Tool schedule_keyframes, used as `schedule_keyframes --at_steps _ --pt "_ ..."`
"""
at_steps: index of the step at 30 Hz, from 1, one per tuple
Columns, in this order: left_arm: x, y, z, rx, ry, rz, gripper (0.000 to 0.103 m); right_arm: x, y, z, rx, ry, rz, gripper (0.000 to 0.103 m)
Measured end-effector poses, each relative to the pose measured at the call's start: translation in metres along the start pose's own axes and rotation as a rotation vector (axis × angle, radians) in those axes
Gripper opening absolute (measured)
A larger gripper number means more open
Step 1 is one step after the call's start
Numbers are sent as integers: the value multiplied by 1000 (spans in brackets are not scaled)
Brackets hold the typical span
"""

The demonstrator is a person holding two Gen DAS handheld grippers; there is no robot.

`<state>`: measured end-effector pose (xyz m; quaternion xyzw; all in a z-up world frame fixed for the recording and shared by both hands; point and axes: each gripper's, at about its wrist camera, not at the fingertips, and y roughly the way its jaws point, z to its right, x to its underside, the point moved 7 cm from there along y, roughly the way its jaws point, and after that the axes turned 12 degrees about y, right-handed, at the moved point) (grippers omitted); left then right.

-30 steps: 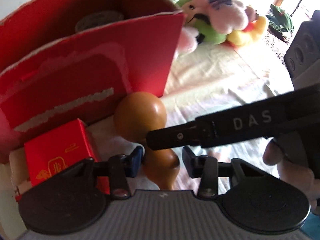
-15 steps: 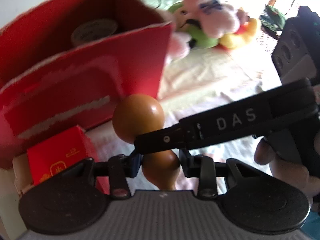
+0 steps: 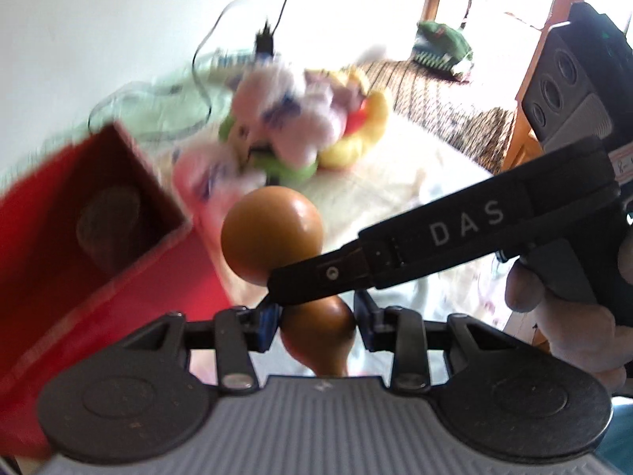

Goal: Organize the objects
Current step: 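Lift the orange gourd with the right gripper and carry it over the box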

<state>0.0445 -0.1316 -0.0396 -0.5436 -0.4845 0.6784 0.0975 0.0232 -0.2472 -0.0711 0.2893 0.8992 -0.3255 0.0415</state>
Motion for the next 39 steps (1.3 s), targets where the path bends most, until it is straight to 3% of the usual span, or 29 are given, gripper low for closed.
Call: schedule_keyframes --at_steps 9,17,26,39 --pt "-47 -38 -47 -89 57 135 36 -43 2 -67 -50 -141 117 33" --pt "-42 -63 -120 -169 -39 151 36 -70 57 -126 -77 -268 76 32" --pt "-4 -36 -182 -167 -201 32 36 -67 138 -141 7 -319 -57 32" --pt "35 26 -211 -116 -352 -193 36 -53 208 -117 142 -326 -266 28"
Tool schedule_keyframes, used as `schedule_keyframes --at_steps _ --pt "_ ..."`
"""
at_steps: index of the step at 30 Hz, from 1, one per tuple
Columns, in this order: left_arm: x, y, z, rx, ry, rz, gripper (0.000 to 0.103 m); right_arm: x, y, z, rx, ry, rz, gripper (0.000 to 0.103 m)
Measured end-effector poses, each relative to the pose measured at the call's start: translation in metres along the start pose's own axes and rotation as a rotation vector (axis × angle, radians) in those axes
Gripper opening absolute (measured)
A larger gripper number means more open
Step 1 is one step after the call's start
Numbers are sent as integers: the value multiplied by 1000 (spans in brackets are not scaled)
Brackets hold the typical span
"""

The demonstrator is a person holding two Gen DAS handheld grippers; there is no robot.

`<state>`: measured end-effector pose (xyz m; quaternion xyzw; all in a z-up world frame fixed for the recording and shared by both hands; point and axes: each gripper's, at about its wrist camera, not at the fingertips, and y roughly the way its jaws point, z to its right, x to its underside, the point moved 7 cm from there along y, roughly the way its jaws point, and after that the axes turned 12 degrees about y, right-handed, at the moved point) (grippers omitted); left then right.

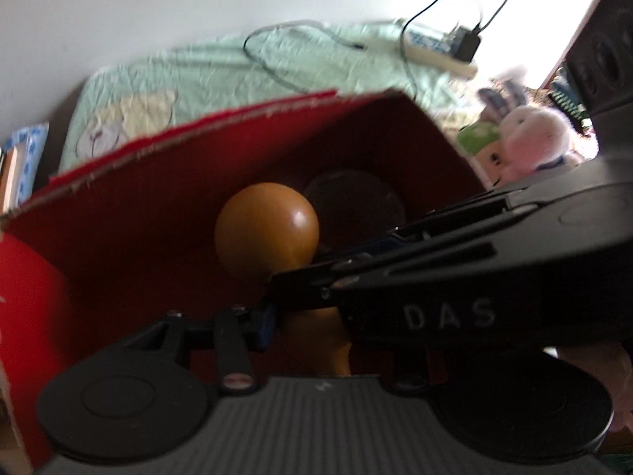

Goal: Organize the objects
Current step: 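Lift the orange gourd with the right gripper and carry it over the box, then lower the gourd into the red box and open the right gripper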

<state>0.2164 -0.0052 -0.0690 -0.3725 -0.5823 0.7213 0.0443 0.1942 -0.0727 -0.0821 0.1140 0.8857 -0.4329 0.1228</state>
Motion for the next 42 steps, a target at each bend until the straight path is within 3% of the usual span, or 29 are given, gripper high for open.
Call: schedule_keyframes --at_steps 3,7,16,23,29,36,42 --pt "3 12 -6 20 -33 -59 37 2 10 1 28 -11 -17 27" --pt "3 15 -9 66 -70 -77 37 1 16 6 77 -17 -8 27" --pt "4 11 -6 46 -44 -69 41 -3 12 13 109 37 23 27" --pt "13 -6 -16 -106 19 -34 54 -5 10 15 98 46 61 26" --pt "20 -14 -45 -266 -2 -21 55 -7 9 14 117 47 90 26" --pt "22 -9 -61 -308 -68 -29 57 -7 8 14 127 52 107 24" --pt "23 -13 -64 -349 -69 -11 66 -7 7 14 136 59 112 21"
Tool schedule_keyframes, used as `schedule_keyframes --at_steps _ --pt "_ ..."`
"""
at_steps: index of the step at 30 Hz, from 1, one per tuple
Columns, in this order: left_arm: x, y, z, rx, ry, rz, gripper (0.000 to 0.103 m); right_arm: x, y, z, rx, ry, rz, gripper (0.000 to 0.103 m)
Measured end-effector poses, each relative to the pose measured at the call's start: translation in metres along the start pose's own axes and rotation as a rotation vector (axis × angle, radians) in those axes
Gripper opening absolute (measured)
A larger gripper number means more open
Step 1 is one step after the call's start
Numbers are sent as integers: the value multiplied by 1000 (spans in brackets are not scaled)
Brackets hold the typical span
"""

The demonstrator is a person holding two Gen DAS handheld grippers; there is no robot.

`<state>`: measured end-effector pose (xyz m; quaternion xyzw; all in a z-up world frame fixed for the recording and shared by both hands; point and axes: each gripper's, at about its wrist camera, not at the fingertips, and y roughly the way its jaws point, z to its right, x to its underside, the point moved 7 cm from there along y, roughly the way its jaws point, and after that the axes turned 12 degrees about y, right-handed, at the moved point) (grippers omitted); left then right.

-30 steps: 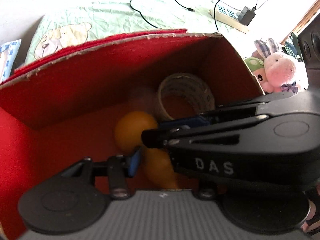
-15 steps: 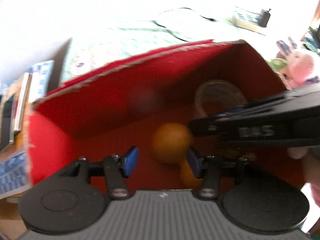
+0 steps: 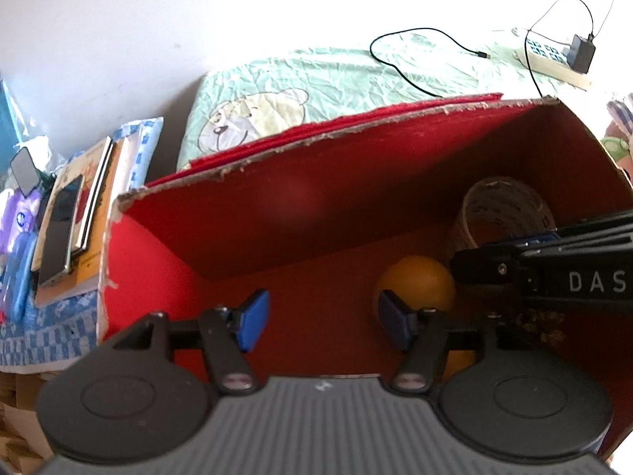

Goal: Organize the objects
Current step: 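Lower the gourd into the red box and open the right gripper, then lift the open right gripper out of the box and back away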

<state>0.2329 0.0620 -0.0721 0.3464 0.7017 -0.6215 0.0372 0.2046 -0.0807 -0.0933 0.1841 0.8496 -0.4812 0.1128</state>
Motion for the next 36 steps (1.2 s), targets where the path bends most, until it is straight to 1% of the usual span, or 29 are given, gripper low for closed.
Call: schedule_keyframes --at_steps 2,3,7,11,15,18,20,22,25,27,29,30,36 --pt "-1 -1 -1 -6 -15 9 66 0 0 0 5 10 -5 22" --pt "-1 -2 -2 -14 -17 16 65 1 0 0 5 24 -9 26" --pt "0 -5 -4 -38 -33 42 63 6 7 -4 -33 114 -54 26" --pt "-1 -8 -8 -50 -75 81 57 6 12 -9 -11 172 -38 26" --pt "-2 -10 -9 -57 -82 94 58 5 19 -8 -10 245 -58 26" --pt "1 -13 -11 -54 -90 105 59 4 19 -7 -38 300 -57 27" --pt "1 -16 -12 -45 -103 122 62 3 17 -8 -46 303 -30 27" --pt "0 -15 -12 -39 -109 134 63 5 15 -6 -21 300 -2 27" --pt "0 -18 -13 -24 -118 161 63 4 8 -9 -51 288 38 27" --pt "1 -22 -15 7 -134 192 67 3 6 -7 -56 303 50 27" --pt "2 -23 -17 40 -141 197 68 2 5 -5 -68 314 49 27" --pt "3 -24 -18 44 -145 190 68 2 6 -5 -74 310 38 27" --pt "7 -40 -13 0 -101 185 68 5 11 -15 -61 264 -17 26"
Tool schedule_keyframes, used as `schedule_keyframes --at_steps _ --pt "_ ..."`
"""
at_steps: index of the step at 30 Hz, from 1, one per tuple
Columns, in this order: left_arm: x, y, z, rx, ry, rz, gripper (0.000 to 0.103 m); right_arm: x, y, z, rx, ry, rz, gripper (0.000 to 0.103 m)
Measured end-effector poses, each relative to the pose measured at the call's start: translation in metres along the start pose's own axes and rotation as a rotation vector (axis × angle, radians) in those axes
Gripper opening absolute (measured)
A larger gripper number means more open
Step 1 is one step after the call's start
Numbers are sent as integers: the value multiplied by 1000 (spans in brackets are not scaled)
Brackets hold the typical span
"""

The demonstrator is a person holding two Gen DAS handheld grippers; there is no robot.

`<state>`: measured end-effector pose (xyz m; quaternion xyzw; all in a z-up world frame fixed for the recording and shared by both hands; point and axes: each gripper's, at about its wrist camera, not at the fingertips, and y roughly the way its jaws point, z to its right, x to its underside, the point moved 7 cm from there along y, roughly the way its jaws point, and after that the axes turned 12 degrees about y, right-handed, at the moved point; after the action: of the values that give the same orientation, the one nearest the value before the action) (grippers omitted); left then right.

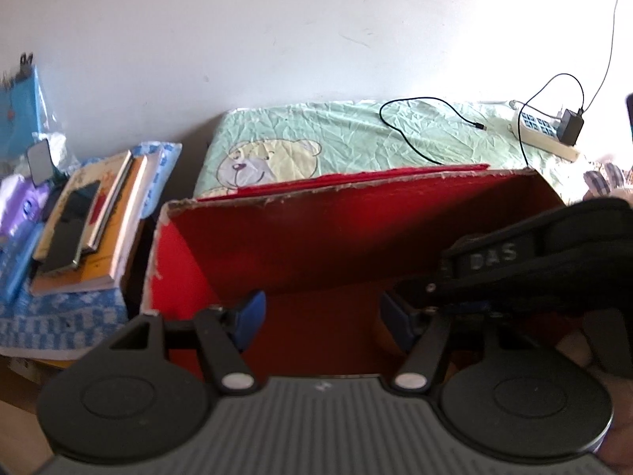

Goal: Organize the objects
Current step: 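Lift the open right gripper out of the box and back away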

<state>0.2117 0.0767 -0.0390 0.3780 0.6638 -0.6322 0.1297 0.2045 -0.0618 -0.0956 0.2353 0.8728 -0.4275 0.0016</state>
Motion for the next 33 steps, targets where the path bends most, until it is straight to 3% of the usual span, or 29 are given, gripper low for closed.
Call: schedule_keyframes --at_steps 3,8,27,29,31,33 --pt "0 -10 3 -32 28 -5 69 2 2 -1 7 -10 -3 25" --pt "3 -19 -1 -56 31 -31 70 2 -7 -1 75 -68 75 28" --pt "11 -60 0 -162 -22 -56 74 25 -77 -17 -7 -273 310 29" --pt "12 -65 1 -178 -28 -60 75 29 -84 -18 -15 -284 342 35" --pt "13 -70 3 -192 -36 -63 75 31 -91 -16 -18 -299 371 50" --pt "14 -74 5 -208 -43 -68 77 33 -99 -13 -24 -313 389 51"
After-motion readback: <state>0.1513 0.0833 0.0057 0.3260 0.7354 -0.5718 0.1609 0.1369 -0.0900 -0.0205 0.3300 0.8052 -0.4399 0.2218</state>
